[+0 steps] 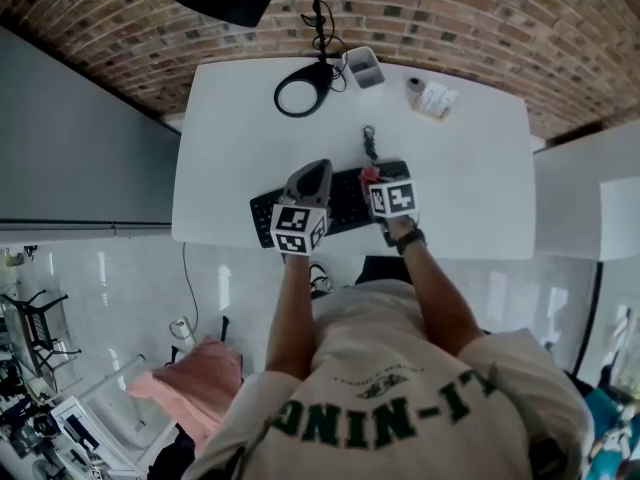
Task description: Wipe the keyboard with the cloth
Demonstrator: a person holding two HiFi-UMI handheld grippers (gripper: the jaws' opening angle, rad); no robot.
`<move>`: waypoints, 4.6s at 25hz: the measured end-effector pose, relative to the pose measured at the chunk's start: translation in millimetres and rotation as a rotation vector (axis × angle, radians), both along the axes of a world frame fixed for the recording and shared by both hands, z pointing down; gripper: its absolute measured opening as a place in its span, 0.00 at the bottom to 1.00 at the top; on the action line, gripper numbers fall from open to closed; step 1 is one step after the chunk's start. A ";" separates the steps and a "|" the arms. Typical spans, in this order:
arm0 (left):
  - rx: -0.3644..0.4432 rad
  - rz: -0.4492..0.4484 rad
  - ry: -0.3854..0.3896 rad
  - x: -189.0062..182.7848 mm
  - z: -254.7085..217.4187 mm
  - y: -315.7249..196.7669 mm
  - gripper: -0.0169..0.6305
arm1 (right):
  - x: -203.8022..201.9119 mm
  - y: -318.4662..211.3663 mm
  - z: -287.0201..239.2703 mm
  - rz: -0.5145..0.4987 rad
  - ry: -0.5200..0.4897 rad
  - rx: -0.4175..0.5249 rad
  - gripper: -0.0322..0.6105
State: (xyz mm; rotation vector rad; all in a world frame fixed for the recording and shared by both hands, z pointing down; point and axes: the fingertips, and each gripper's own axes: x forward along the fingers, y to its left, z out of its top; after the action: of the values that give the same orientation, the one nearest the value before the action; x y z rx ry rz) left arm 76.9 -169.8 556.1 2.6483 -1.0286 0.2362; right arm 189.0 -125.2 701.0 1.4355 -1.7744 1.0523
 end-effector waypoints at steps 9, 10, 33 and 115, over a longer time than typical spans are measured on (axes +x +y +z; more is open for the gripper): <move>-0.015 -0.227 -0.045 -137.3 7.2 12.7 0.03 | -177.2 7.5 -2.7 -0.303 -0.139 -0.029 0.09; -0.018 -0.253 -0.049 -152.6 8.6 14.3 0.03 | -198.0 10.1 -4.2 -0.341 -0.163 -0.033 0.09; -0.064 -0.441 -0.076 -258.6 21.8 29.4 0.03 | -326.9 30.6 19.4 -0.682 -0.101 -0.081 0.09; -0.073 -0.192 -0.065 -86.8 28.6 24.6 0.03 | -140.2 31.9 20.0 -0.407 -0.037 -0.048 0.09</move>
State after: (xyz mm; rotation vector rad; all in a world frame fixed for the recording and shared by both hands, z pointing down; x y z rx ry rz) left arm -9.9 -145.2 584.7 2.4713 -1.2612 0.3133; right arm 48.7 -93.3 721.1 0.9724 -1.9458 0.9000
